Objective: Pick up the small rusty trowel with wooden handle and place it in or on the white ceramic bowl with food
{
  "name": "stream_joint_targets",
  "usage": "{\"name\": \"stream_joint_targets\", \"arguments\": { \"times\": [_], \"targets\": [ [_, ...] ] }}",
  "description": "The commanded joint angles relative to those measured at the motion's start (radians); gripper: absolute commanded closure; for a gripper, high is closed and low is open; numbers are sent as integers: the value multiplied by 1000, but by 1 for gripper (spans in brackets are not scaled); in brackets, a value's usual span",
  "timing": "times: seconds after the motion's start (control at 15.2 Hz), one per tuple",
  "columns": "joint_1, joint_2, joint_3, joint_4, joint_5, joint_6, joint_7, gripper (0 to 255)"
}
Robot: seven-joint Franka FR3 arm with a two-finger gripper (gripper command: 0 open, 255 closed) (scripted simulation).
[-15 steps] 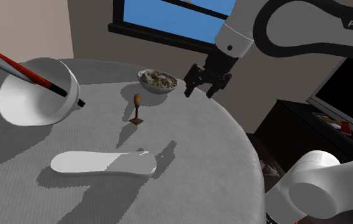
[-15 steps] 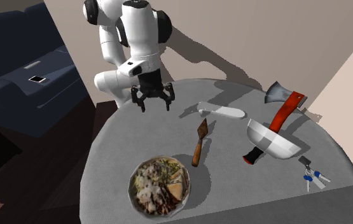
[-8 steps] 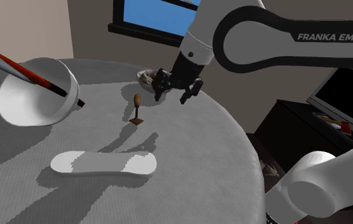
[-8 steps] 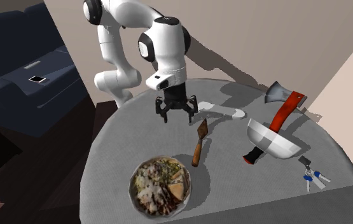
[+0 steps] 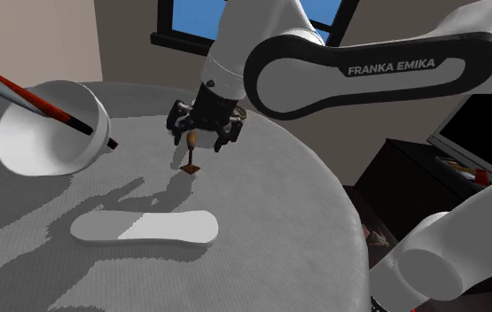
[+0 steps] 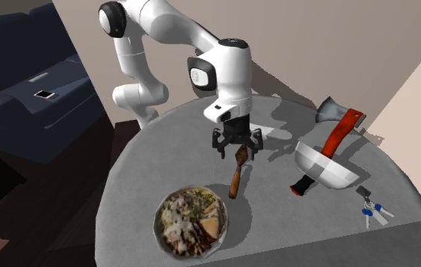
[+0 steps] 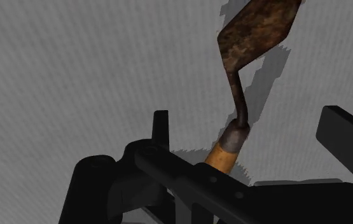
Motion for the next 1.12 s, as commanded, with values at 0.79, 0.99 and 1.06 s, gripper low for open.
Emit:
{"name": "stream_joint_targets", "arguments": {
  "times": [0.79,0.99,1.06],
  "targets": [
    [-10,82,22,-23,-67,90,54,0],
    [-10,82,22,-23,-67,90,54,255],
    [-10,82,22,-23,-67,90,54,255]
  ]
}}
